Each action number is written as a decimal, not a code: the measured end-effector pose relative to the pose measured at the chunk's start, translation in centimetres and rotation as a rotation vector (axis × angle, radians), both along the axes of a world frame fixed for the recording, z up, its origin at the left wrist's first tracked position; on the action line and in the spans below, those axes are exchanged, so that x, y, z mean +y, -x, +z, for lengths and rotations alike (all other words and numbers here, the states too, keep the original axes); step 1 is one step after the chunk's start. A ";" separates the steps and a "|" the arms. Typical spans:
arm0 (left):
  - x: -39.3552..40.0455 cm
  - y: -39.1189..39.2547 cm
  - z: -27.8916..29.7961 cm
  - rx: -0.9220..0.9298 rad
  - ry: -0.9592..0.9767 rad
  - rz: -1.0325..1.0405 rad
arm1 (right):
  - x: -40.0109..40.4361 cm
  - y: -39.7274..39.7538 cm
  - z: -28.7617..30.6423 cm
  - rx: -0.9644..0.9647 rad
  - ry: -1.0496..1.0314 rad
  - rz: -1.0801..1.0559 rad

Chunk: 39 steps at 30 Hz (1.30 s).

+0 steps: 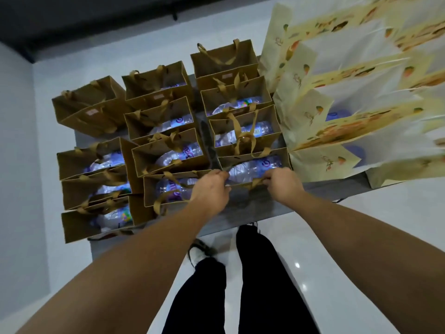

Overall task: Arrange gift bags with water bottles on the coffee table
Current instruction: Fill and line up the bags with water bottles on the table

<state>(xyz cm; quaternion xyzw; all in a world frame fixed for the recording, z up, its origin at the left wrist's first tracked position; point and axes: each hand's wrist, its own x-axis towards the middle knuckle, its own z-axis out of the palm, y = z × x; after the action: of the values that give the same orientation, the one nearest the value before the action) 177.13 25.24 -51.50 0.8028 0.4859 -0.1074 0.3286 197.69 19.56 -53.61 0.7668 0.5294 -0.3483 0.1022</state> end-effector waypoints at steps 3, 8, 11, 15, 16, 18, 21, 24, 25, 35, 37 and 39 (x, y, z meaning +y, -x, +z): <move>0.2 -1.5 -0.2 0.058 -0.085 -0.027 | 1.3 -1.2 -0.4 0.042 0.009 0.032; 0.5 -4.4 -0.4 0.076 -0.088 -0.019 | 3.1 -2.7 -0.1 0.106 0.028 0.016; 0.9 -5.7 -0.6 0.111 -0.033 -0.009 | 3.7 -2.9 0.1 0.121 0.036 0.008; 1.5 -6.4 -0.3 0.190 0.014 0.070 | 4.4 -3.2 0.5 0.134 0.033 0.014; 1.7 -6.6 -0.1 0.210 0.032 0.098 | 4.5 -3.4 0.5 0.150 0.036 0.013; 2.1 -6.7 0.2 0.245 0.081 0.099 | 4.7 -3.6 0.7 0.240 0.072 -0.035; 2.2 -6.7 0.9 0.228 0.118 0.093 | 4.9 -3.9 1.3 0.225 0.039 -0.062; 2.9 -6.6 1.1 0.118 -0.013 0.217 | 5.8 -4.4 1.3 0.038 -0.289 -0.058; 3.3 -6.7 0.9 0.090 -0.061 0.246 | 6.2 -4.5 1.2 0.024 -0.361 -0.048; 7.2 -7.5 -2.2 -0.041 -0.214 0.112 | 12.1 -5.2 -1.1 -0.042 -0.095 0.126; 7.0 -6.9 -2.3 -0.037 -0.247 0.042 | 13.2 -5.1 -0.9 -0.050 -0.100 0.129; 6.5 -6.3 -2.6 -0.047 -0.288 0.006 | 14.1 -5.0 -0.3 -0.043 -0.072 0.147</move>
<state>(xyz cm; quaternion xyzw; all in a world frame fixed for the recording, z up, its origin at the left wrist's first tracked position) 183.42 31.74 -54.06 0.8424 0.4908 -0.0167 0.2218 202.73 33.63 -53.92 0.7364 0.5940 -0.3043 0.1110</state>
